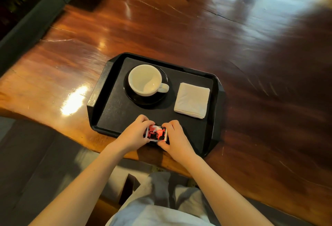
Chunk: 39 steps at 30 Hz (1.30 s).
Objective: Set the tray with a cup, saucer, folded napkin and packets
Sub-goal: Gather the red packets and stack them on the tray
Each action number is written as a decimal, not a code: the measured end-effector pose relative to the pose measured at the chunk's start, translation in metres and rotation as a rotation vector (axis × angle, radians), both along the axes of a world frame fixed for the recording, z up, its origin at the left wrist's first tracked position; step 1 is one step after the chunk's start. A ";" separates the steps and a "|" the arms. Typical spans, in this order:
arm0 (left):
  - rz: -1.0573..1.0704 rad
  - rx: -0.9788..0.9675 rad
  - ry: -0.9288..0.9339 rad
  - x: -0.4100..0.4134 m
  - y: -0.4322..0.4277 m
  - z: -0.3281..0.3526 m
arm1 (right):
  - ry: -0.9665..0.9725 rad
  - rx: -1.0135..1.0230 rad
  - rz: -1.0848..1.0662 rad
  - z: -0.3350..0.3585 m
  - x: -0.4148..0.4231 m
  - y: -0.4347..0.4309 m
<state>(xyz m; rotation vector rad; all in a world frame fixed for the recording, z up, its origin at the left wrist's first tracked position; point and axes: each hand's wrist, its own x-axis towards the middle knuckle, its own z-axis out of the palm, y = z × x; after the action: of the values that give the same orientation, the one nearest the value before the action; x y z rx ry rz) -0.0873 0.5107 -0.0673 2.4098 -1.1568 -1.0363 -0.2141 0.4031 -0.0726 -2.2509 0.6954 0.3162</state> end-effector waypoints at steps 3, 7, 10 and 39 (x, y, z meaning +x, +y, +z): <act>-0.024 0.021 0.002 0.000 -0.001 0.001 | 0.007 -0.004 -0.003 0.000 -0.005 0.001; -0.035 0.034 -0.010 -0.001 -0.001 0.001 | 0.023 0.026 -0.038 0.000 -0.006 0.005; -0.028 0.035 -0.008 -0.002 -0.001 0.002 | 0.026 0.047 -0.067 0.000 -0.003 0.007; 0.087 0.071 -0.040 0.002 -0.004 -0.004 | 0.044 0.095 -0.196 0.001 0.004 0.012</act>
<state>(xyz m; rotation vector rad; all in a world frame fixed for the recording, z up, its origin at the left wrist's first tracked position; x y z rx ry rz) -0.0850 0.5071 -0.0711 2.5225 -1.0339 -1.0225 -0.2105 0.4149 -0.0711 -2.0723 0.8978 0.2969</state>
